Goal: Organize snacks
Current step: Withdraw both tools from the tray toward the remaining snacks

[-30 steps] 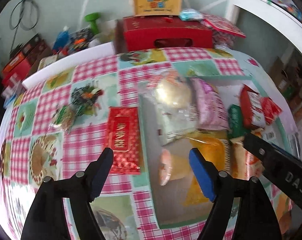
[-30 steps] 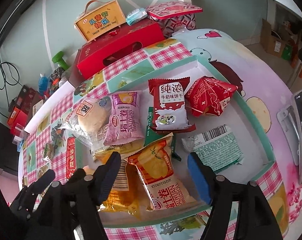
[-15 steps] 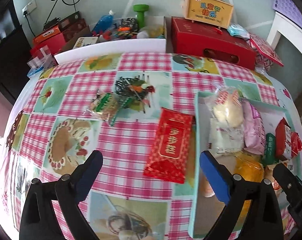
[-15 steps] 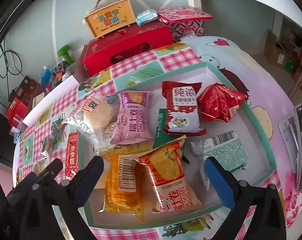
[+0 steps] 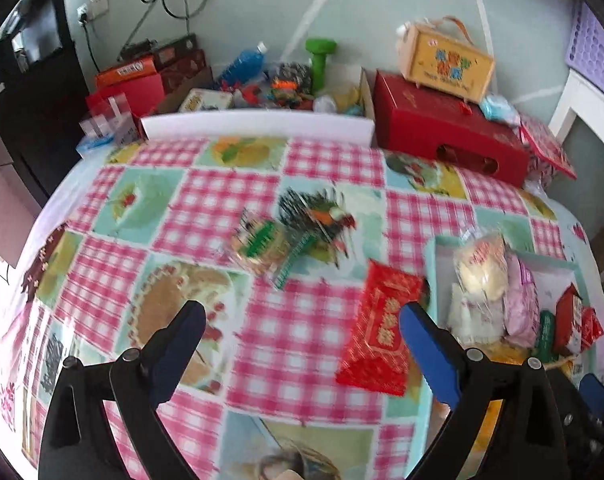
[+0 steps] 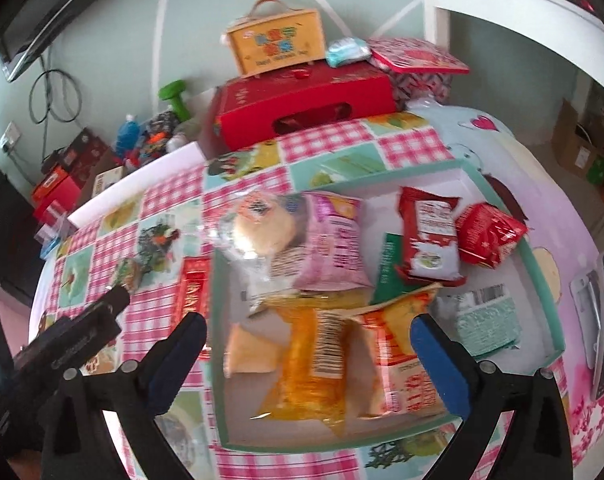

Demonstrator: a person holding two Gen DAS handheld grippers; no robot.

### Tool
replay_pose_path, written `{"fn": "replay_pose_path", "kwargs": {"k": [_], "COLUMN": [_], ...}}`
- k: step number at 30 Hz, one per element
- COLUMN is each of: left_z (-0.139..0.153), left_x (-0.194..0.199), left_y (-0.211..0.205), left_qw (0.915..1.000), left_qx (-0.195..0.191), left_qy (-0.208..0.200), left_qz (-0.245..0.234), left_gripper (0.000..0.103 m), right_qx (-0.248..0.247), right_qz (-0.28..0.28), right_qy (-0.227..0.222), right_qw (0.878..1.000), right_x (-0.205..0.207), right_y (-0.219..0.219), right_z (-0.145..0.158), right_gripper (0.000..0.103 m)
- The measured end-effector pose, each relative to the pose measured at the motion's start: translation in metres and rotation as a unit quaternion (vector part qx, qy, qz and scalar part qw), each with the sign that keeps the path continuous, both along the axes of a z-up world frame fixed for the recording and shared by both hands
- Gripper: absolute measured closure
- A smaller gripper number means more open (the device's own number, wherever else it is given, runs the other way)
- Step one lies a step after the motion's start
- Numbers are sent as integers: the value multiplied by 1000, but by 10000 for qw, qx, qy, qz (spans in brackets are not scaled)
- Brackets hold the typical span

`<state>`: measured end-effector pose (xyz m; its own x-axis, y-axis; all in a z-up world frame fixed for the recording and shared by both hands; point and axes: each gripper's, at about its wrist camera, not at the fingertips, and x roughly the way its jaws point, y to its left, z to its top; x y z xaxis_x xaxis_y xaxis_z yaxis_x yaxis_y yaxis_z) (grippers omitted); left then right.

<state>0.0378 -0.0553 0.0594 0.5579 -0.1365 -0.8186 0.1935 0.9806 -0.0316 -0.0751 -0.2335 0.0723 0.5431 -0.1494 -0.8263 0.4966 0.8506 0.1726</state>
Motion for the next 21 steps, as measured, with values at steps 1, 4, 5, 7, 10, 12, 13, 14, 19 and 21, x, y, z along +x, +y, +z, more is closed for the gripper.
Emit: {"fn": "replay_pose_path", "kwargs": {"k": [1, 4, 5, 7, 10, 12, 13, 14, 19, 21], "left_z": [1, 1, 1, -1, -6, -8, -8, -8, -9, -11], "left_x": [2, 8, 11, 14, 20, 24, 25, 26, 33, 36], "left_y": [4, 18, 23, 31, 44, 51, 55, 59, 75, 80], "left_qw": [10000, 9996, 9995, 9993, 9990, 9987, 9986, 9983, 9977, 9975], "left_qx": [-7, -58, -51, -59, -23, 63, 108, 182, 81, -31], "left_qy": [-45, -144, -128, -64, 67, 102, 96, 89, 168, 255], "left_qz": [70, 248, 298, 369, 452, 501, 516, 549, 655, 663], "left_gripper": [5, 5, 5, 5, 5, 5, 5, 5, 5, 5], "right_qx": [2, 5, -5, -23, 19, 62, 87, 98, 170, 192], "right_qz": [71, 202, 242, 293, 436, 532, 600, 640, 678, 652], "right_qy": [4, 67, 100, 127, 111, 121, 125, 134, 124, 133], "right_qw": [10000, 9998, 9997, 9995, 9990, 9985, 9981, 9978, 9975, 9976], "right_x": [3, 9, 11, 13, 19, 23, 25, 27, 37, 40], "right_y": [5, 15, 18, 24, 36, 44, 48, 51, 58, 57], "right_z": [0, -3, -5, -6, -7, -9, -10, -11, -16, -17], "right_gripper": [0, 0, 0, 0, 0, 0, 0, 0, 0, 0]}}
